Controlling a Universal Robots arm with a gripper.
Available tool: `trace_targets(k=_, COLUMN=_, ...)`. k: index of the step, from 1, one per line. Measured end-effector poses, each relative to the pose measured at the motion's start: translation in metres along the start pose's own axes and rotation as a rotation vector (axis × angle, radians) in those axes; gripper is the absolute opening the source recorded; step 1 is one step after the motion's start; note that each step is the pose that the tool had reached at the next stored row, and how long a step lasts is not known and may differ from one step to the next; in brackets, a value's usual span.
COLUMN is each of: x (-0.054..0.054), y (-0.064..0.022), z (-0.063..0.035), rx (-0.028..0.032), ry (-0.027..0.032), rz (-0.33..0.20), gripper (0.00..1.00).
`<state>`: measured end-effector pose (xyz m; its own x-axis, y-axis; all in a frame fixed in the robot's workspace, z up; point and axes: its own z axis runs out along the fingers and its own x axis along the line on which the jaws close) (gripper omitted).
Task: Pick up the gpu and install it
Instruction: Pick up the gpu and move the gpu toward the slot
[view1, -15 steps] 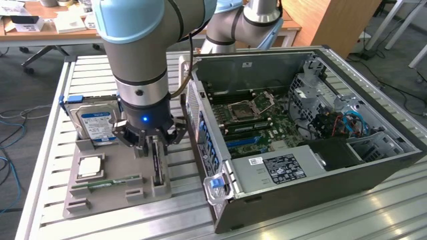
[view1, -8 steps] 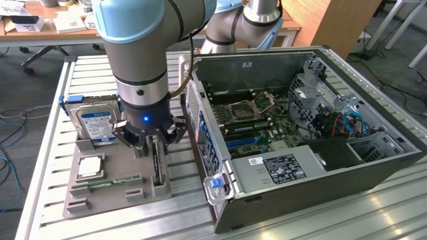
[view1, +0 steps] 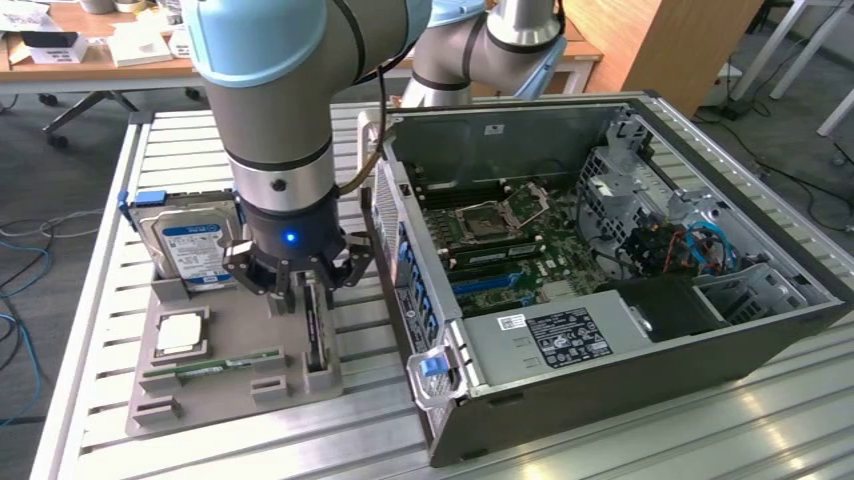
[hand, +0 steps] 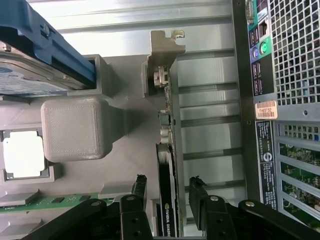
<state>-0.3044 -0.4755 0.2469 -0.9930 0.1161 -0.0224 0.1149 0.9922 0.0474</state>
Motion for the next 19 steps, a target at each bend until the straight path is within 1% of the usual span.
trace_targets(k=10, x=0.002, y=0.0006, z=0.0088, rx=0.0000, ry=-0.0001, rz=0.000, gripper=0.47)
trace_targets(k=14, x=0.005, y=0.0020, z=0.0114, rx=0.0000, ry=-0.0002, rz=0.000, gripper=0.47)
trace_targets(k=19, x=0.005, y=0.0028, z=0.0139, rx=0.0001, ry=0.0000, rz=0.000, gripper=0.47)
